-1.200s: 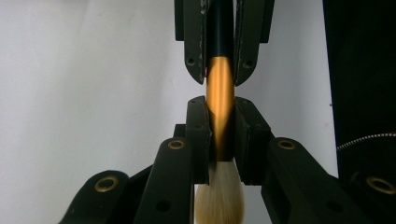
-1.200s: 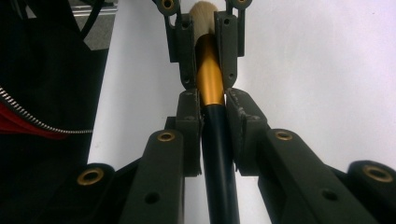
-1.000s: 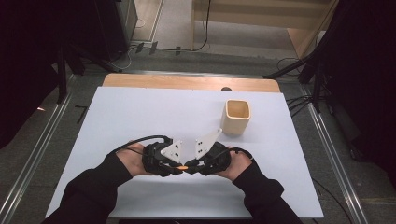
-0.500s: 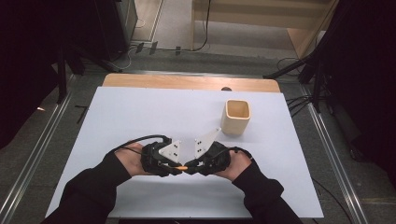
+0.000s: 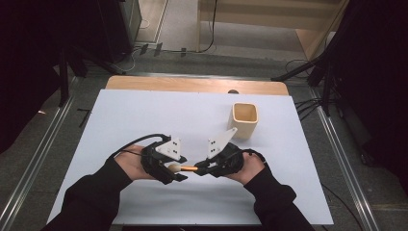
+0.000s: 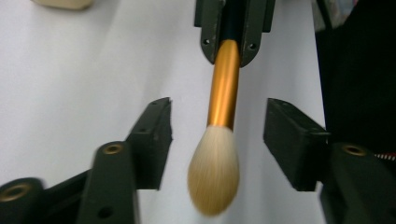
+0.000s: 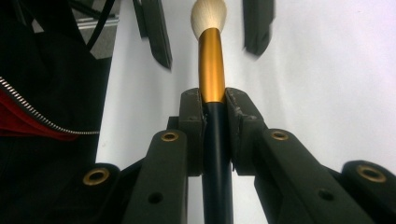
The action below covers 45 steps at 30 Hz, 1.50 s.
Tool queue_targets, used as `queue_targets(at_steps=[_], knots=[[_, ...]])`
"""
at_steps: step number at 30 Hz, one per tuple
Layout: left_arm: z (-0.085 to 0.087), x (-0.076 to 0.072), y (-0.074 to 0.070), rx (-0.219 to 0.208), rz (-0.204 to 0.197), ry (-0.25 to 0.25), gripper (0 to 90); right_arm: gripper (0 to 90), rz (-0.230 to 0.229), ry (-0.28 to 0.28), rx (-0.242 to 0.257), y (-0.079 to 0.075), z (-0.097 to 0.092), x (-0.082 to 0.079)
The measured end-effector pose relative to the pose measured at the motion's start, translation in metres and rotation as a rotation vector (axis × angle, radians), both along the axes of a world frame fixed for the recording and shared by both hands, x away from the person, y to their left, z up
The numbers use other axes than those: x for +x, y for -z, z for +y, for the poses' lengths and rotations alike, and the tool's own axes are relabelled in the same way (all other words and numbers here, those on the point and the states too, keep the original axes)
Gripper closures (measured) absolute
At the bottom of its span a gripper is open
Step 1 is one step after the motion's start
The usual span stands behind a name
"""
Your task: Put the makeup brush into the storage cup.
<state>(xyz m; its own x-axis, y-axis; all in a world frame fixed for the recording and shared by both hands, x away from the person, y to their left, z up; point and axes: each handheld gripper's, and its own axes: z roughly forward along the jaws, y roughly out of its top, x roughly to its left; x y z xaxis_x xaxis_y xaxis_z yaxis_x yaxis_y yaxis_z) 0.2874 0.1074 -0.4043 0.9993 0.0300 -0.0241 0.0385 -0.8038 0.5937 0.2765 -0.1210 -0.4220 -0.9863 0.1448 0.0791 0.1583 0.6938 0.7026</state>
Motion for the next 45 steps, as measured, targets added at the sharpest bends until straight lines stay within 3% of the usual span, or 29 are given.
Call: queue_targets(at_steps=[1, 3, 14, 22, 30, 34, 35, 37, 45], knots=[[0.007, 0.003, -0.001, -0.06, 0.012, -0.019, 39.2, 79.0, 0.003, 0.01, 0.007, -0.001, -0.003, 0.0], [0.013, 0.006, -0.002, -0.111, 0.026, -0.04, 35.2, 79.0, 0.004, 0.023, 0.037, -0.001, -0.009, 0.0], [0.03, 0.005, -0.004, -0.29, 0.062, -0.101, 29.3, 78.8, 0.008, 0.09, 0.208, -0.006, -0.038, -0.003], [0.029, 0.003, -0.003, -0.322, 0.076, -0.119, 22.6, 78.9, 0.005, 0.092, 0.238, -0.006, -0.04, -0.005], [0.031, 0.003, -0.003, -0.38, 0.101, -0.143, 24.6, 78.8, 0.018, 0.086, 0.267, -0.003, -0.038, -0.004], [0.032, 0.005, -0.004, -0.424, 0.134, -0.159, 30.8, 78.8, 0.022, 0.079, 0.332, 0.0, -0.036, -0.005], [0.034, 0.006, -0.006, -0.457, 0.152, -0.161, 33.0, 78.8, 0.023, 0.077, 0.337, 0.001, -0.035, -0.005], [0.034, 0.005, -0.007, -0.483, 0.16, -0.166, 37.5, 78.8, 0.028, 0.074, 0.34, 0.003, -0.033, -0.004], [0.032, 0.003, -0.005, -0.5, 0.178, -0.146, 52.7, 78.8, 0.051, 0.07, 0.397, 0.005, -0.028, -0.003]])
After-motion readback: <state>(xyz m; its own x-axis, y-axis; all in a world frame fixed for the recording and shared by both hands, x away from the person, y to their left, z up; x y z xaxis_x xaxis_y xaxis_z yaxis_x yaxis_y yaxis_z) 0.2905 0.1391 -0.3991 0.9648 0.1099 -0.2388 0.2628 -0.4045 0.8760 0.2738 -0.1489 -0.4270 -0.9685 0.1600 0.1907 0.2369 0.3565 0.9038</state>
